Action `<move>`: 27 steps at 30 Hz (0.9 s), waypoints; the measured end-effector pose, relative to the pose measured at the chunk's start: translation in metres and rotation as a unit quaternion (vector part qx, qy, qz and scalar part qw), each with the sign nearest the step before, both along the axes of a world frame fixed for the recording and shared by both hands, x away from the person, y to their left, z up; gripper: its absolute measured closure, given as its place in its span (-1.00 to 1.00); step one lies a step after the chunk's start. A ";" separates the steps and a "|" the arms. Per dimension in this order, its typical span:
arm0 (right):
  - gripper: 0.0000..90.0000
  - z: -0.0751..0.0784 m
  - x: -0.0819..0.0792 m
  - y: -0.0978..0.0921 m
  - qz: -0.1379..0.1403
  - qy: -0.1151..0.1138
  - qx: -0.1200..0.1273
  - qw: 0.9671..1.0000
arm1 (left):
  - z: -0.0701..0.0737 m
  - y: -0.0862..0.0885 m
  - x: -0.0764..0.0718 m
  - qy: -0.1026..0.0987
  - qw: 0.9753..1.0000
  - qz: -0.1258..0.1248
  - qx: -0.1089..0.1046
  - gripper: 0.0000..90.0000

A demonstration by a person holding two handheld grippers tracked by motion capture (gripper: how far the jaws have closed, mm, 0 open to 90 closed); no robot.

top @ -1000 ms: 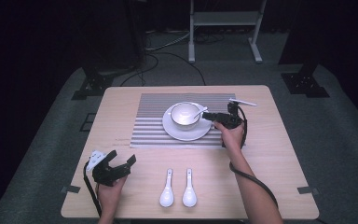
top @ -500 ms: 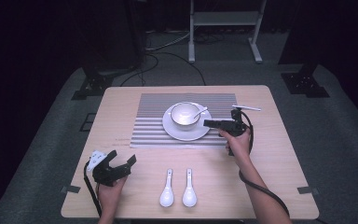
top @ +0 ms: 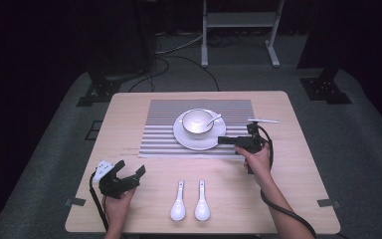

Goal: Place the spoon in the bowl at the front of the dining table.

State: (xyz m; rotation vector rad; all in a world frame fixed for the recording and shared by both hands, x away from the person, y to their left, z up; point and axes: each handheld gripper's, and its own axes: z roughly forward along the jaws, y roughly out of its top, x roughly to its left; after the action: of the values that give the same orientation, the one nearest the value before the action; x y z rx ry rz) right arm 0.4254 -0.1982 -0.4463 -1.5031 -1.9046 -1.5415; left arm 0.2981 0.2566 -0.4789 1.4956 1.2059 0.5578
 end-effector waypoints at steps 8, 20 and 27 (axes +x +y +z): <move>-0.06 -0.004 -0.013 -0.003 0.013 0.000 -0.001 1.000 | 0.000 0.000 0.000 0.000 1.000 0.000 0.000 -0.90; -0.08 -0.011 -0.030 -0.010 0.024 0.003 0.008 1.000 | 0.000 -0.001 0.000 -0.001 1.000 0.000 0.002 -0.90; -0.08 -0.016 -0.038 -0.013 0.030 0.004 0.008 1.000 | 0.000 -0.001 0.000 -0.001 1.000 0.001 0.002 -0.90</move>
State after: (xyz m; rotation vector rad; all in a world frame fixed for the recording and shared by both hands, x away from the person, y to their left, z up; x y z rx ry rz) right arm 0.3869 -0.2108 -0.4624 -1.4299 -1.9101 -1.5189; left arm 0.2980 0.2558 -0.4789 1.4986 1.2054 0.5628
